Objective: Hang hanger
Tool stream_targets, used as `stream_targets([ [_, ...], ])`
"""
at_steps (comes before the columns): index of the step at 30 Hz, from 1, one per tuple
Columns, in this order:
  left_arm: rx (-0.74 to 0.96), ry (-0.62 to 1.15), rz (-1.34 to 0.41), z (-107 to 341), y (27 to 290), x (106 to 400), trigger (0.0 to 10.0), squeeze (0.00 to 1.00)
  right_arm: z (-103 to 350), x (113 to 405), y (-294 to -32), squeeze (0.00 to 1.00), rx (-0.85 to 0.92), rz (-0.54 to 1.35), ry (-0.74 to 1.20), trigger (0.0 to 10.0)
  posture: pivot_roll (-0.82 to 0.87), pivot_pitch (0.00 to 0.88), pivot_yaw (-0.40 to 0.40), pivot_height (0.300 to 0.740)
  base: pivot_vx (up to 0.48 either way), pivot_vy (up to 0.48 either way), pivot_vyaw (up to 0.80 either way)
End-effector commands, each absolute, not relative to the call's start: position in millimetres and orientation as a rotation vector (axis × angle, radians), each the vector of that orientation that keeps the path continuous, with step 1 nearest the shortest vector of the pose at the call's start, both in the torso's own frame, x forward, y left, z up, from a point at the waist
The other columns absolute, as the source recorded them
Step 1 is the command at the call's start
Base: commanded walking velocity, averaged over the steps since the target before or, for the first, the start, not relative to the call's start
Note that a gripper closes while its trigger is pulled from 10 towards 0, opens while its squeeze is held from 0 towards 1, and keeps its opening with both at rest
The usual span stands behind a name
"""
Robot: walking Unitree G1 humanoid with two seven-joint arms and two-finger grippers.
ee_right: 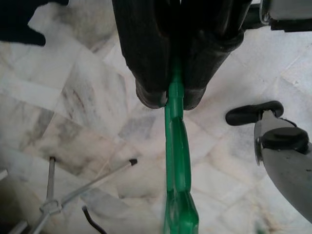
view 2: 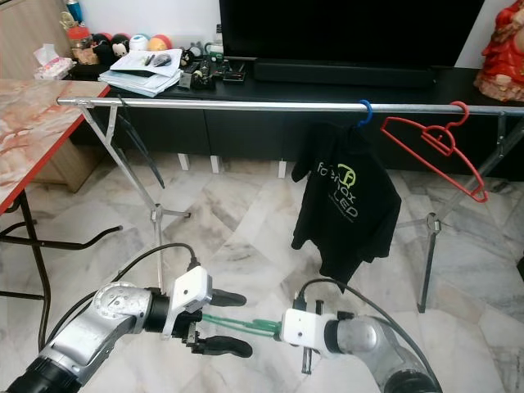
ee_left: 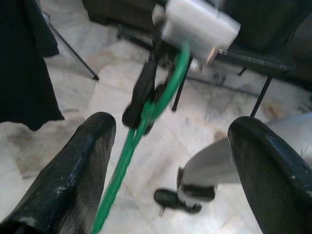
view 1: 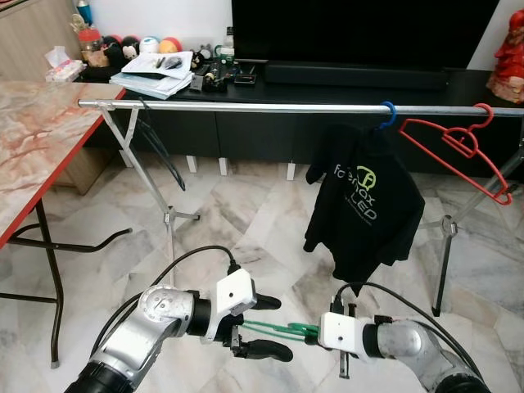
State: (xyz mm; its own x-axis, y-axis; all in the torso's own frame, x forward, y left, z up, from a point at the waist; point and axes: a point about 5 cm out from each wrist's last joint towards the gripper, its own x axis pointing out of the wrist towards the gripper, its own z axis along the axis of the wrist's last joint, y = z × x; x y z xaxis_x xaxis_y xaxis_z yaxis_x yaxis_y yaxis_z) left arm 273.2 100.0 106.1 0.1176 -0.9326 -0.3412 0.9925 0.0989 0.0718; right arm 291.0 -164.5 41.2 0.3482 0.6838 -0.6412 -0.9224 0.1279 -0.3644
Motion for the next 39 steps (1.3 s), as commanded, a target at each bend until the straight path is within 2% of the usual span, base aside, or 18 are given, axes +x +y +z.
stream_targets([
  [1,0.349,0.257,-1.454,100,101,272,10.0,0.00,43,291,-165,0.00,-0.814,1.224,0.358,10.0,-0.04,0.140,0.042,0.740,0.000,0.000,0.00],
  [14,0.518,0.249,-1.424,90,98,276,10.0,0.00,54,286,-162,0.00,-0.812,1.325,0.351,10.0,-0.05,0.123,0.043,0.740,0.000,0.000,0.00],
  [25,0.542,0.230,-1.417,86,91,279,10.0,0.00,62,284,-155,0.00,-0.789,1.363,0.327,10.0,-0.05,0.126,0.040,0.740,0.000,0.000,0.00],
  [26,0.542,0.232,-1.417,86,91,279,9.1,0.00,63,284,-154,0.00,-0.788,1.363,0.327,10.0,-0.05,0.126,0.040,0.740,0.000,0.000,0.00],
  [27,0.543,0.233,-1.416,86,91,279,9.1,0.00,63,284,-154,0.00,-0.788,1.363,0.327,10.0,-0.05,0.128,0.040,0.740,0.000,0.000,0.00],
  [28,0.544,0.234,-1.416,85,91,279,8.3,0.00,64,284,-154,0.00,-0.787,1.363,0.326,10.0,-0.05,0.128,0.040,0.740,0.000,0.000,0.00],
  [30,0.564,0.248,-1.412,84,94,280,3.7,0.00,66,284,-153,0.00,-0.791,1.362,0.319,10.0,-0.05,0.131,0.039,0.740,0.000,0.000,0.00],
  [31,0.564,0.248,-1.412,84,94,280,3.7,0.00,66,284,-153,0.00,-0.791,1.362,0.319,10.0,-0.05,0.131,0.039,0.740,0.000,0.000,0.00],
  [33,0.569,0.261,-1.411,82,96,281,0.0,0.00,69,284,-151,0.00,-0.785,1.365,0.307,10.0,-0.05,0.132,0.040,0.740,0.000,0.000,0.00],
  [39,0.569,0.266,-1.418,81,96,281,0.0,0.00,71,285,-152,0.00,-0.787,1.358,0.305,10.0,-0.05,0.134,0.039,0.740,0.000,0.000,0.00],
])
